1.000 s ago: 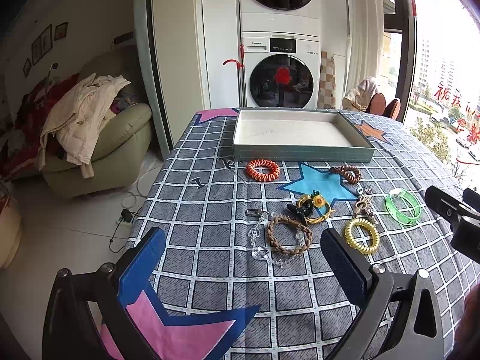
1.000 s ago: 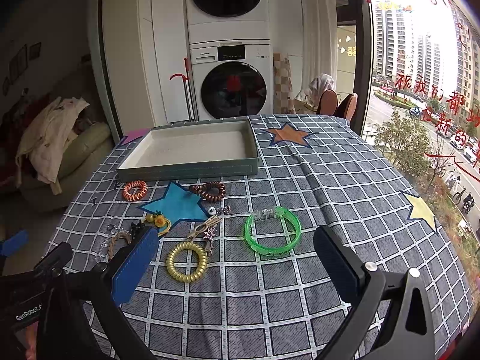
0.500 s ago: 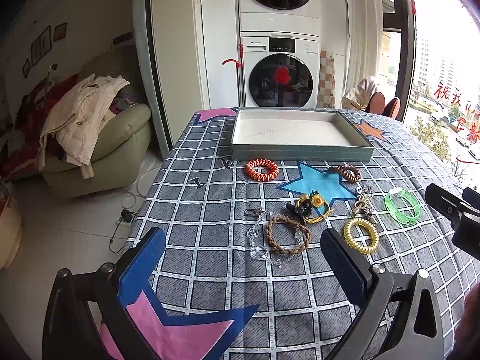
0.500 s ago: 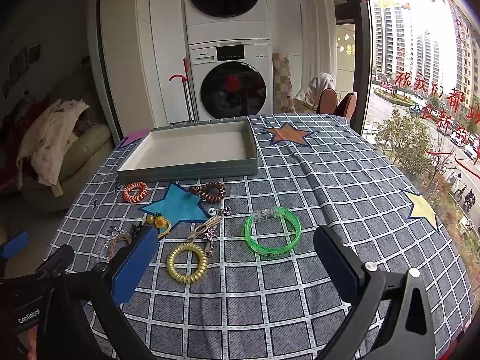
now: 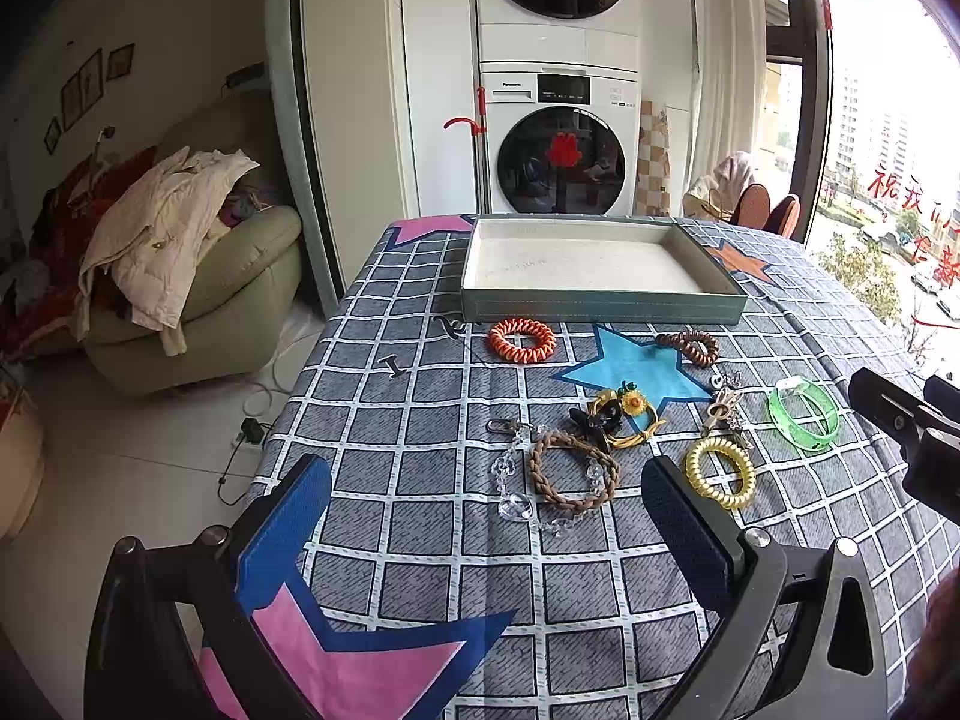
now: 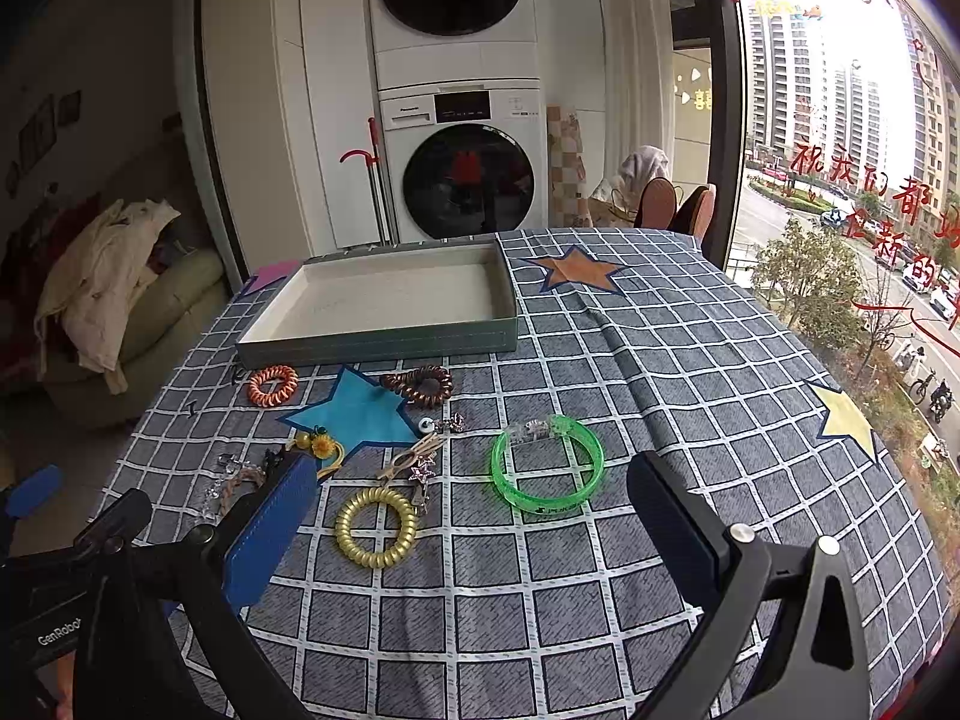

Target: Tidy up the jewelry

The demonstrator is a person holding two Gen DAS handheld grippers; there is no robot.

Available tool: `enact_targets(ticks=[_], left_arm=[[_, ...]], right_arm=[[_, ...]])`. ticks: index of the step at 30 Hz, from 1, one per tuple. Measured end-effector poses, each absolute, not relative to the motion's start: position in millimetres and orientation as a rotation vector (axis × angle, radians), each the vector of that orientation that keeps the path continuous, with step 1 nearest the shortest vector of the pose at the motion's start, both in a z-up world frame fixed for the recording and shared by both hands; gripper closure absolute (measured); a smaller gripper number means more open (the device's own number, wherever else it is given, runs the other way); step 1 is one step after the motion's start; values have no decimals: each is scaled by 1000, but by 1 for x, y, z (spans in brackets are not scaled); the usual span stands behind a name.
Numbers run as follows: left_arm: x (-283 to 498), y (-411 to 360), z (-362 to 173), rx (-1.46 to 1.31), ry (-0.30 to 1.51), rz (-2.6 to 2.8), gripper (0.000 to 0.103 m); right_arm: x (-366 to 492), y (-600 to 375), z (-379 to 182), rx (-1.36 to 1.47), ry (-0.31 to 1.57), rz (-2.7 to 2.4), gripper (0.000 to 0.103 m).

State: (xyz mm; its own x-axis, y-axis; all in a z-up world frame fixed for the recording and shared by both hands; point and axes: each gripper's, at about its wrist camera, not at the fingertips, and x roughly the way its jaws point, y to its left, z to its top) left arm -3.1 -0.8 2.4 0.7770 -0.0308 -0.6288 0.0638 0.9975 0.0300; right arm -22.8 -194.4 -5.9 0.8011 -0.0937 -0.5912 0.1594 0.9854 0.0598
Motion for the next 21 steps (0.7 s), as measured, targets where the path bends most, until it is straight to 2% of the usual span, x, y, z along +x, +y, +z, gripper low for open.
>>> enact_targets(ticks=[21], left_arm=[[-2, -4, 1, 53, 684, -51, 0]], right_arm=[[-22, -194, -6, 119, 628, -128, 0]])
